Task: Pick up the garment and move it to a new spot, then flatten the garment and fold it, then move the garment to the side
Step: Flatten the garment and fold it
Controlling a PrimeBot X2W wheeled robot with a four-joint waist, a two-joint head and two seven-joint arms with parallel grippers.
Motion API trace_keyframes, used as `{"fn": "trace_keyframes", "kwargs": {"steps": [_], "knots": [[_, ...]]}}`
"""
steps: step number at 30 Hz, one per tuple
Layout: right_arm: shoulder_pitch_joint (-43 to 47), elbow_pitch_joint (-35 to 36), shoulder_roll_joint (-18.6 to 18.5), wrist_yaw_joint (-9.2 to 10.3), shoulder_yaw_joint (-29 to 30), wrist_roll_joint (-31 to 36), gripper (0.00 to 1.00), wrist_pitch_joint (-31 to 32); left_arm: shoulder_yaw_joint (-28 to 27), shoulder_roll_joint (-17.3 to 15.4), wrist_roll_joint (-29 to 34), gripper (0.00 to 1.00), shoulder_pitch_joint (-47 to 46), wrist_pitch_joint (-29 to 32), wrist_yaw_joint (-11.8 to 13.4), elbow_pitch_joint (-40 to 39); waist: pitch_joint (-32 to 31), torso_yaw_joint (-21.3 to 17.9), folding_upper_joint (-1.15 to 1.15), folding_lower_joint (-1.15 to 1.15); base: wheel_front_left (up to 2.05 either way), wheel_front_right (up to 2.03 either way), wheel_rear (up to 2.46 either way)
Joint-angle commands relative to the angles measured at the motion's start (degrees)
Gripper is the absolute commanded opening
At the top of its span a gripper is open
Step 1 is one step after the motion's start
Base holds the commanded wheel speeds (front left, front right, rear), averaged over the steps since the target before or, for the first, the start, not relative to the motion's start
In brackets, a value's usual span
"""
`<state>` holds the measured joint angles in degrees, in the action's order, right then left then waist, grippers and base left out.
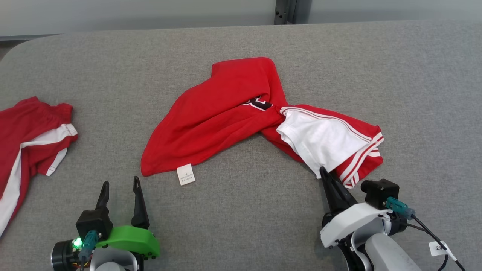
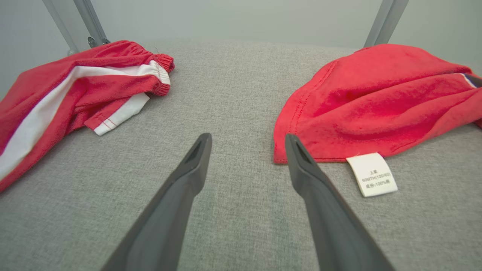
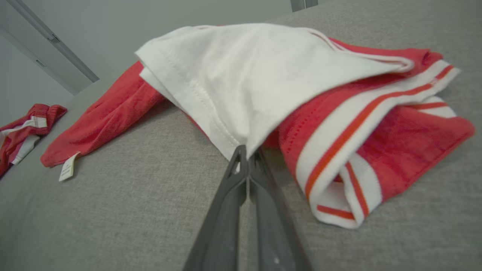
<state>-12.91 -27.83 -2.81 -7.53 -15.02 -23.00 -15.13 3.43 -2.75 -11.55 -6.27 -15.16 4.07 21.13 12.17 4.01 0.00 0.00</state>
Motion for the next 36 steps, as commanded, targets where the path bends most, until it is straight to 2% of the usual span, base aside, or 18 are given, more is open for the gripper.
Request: {"fn": "trace_keyframes", "kwargs": {"steps": [1,9,14,22,28,29,31,33,34,36], "knots": [[-0.03,0.72,-0.21,0.08,0.06,0.1,0.0,-0.03,-0.16,-0.25,-0.35,1.0,-0.67,0.02,0.35,0.28,0.0,-0.67,0.0,0.0,0.0,0.0,0.0],[1.07,6.42,-3.41,0.08,3.29,0.92,0.0,-0.03,-1.26,-0.26,-3.2,1.0,-1.09,0.02,0.63,1.81,0.71,-3.42,0.0,0.0,0.0,0.0,0.0],[1.68,8.3,-5.32,0.08,5.47,0.79,0.0,-0.03,-2.37,-0.29,-5.54,1.0,-1.84,0.02,-0.11,3.93,1.03,-5.04,0.0,0.0,0.0,0.0,0.0],[0.73,9.77,-5.02,0.08,6.41,1.43,0.0,-0.03,-4.27,-0.27,-8.74,1.0,-4.38,0.01,-2.66,7.48,2.53,-7.07,0.0,0.0,0.0,0.0,0.0],[-0.02,10.16,-4.61,0.08,6.64,1.48,0.0,-0.03,-4.77,-0.25,-8.91,1.0,-6.25,0.06,-4.49,10.99,3.54,-7.93,0.0,0.0,0.0,0.0,0.0],[-0.07,10.17,-4.57,0.08,6.68,1.48,0.0,-0.03,-4.68,-0.24,-9.05,0.96,-6.44,0.08,-4.64,11.55,3.62,-7.99,0.0,0.0,0.0,0.0,0.0],[-0.16,10.2,-4.5,0.08,6.74,1.58,0.0,-0.03,-4.22,-0.15,-9.46,0.44,-6.58,0.13,-5.01,12.8,3.71,-8.1,0.0,0.0,0.0,0.0,0.0],[-0.31,10.26,-4.46,0.08,6.89,1.66,0.0,-0.03,-3.62,-0.07,-9.66,0.11,-6.77,0.22,-5.45,13.77,3.71,-8.09,0.0,0.0,0.0,0.0,0.0],[-0.34,10.26,-4.44,0.08,7.01,1.67,0.0,-0.03,-3.24,0.0,-9.78,0.0,-6.89,0.26,-5.68,14.03,3.68,-8.04,0.0,0.0,0.0,0.0,0.0],[-0.35,10.3,-4.35,0.08,7.27,1.84,0.0,-0.03,-2.52,0.02,-9.79,0.0,-7.0,0.26,-6.04,14.13,3.57,-7.84,0.0,0.0,0.0,0.0,0.0]]}}
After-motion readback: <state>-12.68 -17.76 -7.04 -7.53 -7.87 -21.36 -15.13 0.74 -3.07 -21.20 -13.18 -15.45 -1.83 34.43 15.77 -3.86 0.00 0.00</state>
